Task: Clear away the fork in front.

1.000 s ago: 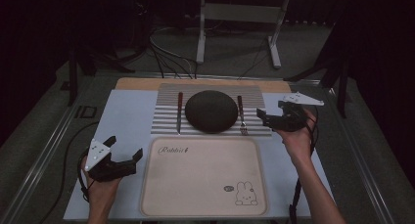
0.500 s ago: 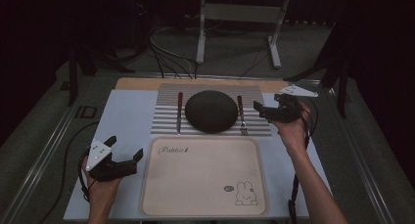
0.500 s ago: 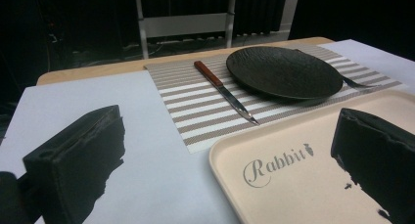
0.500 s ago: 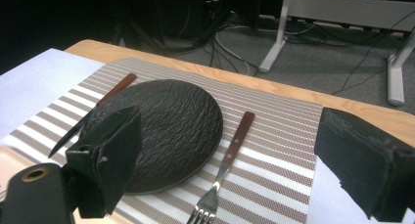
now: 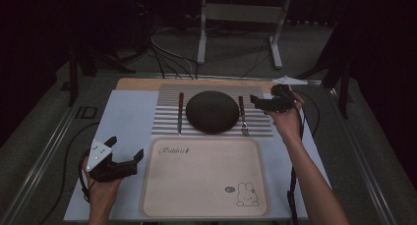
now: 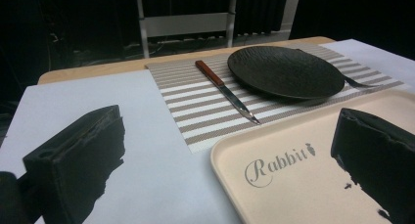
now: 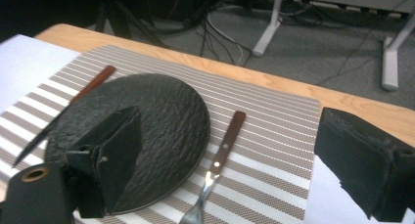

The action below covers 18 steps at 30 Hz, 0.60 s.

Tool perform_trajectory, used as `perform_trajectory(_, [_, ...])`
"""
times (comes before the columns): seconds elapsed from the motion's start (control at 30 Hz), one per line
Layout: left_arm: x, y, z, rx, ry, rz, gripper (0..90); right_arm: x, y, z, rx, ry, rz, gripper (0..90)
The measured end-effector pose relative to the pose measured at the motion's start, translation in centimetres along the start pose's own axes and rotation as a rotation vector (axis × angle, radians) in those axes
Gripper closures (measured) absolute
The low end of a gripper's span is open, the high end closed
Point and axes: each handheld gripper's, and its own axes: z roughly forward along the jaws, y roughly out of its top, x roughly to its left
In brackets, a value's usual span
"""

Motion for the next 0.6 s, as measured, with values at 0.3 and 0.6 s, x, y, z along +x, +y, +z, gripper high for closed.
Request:
perform_trajectory(0.3, [0.0, 0.0, 0.1, 0.002, 0.0, 0.002, 0.0, -0.8, -0.3, 2.5, 0.057, -0.028, 0.027, 10.8])
perform_trajectory(0.6, [0.1, 0.0, 0.1, 0.0, -0.002, 0.002, 0.0, -0.8, -1.6, 6.2, 0.178, -0.069, 0.051, 10.8])
